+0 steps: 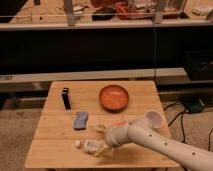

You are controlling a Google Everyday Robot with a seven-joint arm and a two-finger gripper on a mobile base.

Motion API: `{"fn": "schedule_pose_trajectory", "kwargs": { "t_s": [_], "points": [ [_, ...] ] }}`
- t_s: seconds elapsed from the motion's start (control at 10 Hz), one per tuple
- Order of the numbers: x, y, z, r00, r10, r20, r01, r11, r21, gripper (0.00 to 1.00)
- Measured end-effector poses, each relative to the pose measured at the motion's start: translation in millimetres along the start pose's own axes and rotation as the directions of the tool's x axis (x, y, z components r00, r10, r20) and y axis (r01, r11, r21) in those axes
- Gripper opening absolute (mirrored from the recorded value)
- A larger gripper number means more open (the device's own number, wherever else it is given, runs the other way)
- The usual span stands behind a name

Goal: Place the bottle in the ceramic bowl

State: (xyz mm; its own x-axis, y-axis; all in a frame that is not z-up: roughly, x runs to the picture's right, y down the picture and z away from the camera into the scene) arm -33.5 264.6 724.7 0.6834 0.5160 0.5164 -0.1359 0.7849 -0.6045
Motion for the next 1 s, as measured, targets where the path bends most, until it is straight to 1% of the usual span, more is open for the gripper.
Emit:
{"fn": "schedule_pose_trajectory", "kwargs": {
  "t_s": [0.1,0.3,0.4,0.5,0.7,1.0],
  "points": [
    [4.8,0.0,-3.6,1.0,0.006,0.007,-0.006,1.0,0.006,0.8],
    [10.6,0.9,-2.5,1.0,0.012,0.011,-0.012,1.0,0.002,0.8],
    [14.4,1.8,0.2,1.0,0.014,0.01,-0.014,1.0,-0.003,0.8],
    [22.2,4.5,9.6,1.0,0.013,0.011,-0.013,1.0,-0.013,0.8],
    [26.6,7.0,15.0,1.0,0.007,0.015,-0.007,1.0,-0.014,0.79],
    [30.0,8.6,15.1,1.0,0.001,0.018,-0.001,1.0,-0.004,0.55]
  ]
}}
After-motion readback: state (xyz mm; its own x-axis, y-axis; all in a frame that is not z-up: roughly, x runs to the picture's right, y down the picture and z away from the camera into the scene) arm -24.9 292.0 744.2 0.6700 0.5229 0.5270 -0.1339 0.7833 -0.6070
